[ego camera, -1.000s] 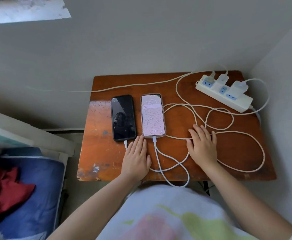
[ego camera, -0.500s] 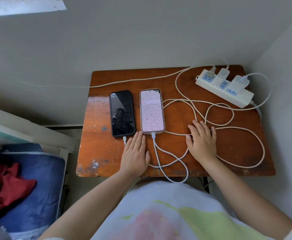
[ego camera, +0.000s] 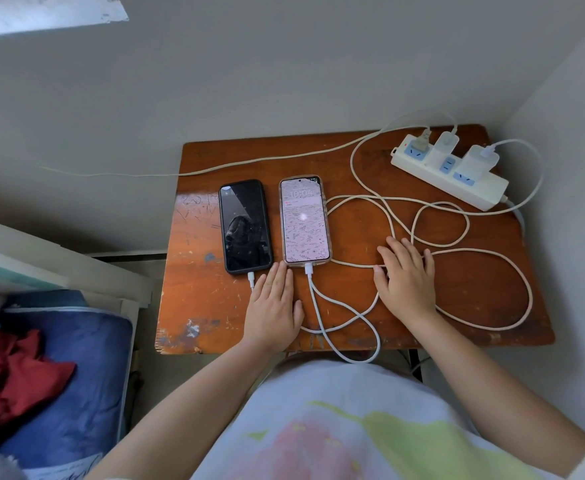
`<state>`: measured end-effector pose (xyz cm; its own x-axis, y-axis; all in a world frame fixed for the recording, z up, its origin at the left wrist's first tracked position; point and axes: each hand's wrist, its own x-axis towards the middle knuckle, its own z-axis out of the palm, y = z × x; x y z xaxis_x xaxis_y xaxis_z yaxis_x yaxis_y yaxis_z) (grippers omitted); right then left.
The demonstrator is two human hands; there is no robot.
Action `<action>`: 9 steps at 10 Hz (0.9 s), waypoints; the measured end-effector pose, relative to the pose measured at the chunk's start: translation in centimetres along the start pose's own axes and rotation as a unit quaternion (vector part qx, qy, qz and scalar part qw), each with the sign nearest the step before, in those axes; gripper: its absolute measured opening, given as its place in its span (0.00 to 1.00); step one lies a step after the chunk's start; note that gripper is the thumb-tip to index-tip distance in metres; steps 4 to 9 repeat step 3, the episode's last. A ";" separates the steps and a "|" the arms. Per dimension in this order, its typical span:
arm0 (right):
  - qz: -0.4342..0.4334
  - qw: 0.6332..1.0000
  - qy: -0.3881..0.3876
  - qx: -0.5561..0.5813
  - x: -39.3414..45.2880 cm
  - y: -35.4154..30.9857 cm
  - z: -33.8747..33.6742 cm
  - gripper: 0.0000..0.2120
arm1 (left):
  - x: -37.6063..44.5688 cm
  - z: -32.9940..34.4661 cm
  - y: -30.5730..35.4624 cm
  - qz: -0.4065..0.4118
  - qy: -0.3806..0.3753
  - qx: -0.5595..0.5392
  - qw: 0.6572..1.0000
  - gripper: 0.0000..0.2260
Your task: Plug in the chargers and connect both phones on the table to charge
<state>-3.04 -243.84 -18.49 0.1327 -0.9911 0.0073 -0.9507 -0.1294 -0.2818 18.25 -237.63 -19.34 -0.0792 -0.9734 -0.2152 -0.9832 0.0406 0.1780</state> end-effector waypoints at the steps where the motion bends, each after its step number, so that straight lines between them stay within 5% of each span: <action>1: 0.008 1.000 -0.009 0.009 0.0 -0.1 -0.2 0.14 | 0.0 -0.2 0.0 -0.003 -0.008 -0.007 1.000 0.26; 9: 0.041 0.997 -0.008 0.070 0.6 -0.2 -1.2 0.14 | 0.0 0.0 0.0 0.002 -0.010 -0.011 1.000 0.26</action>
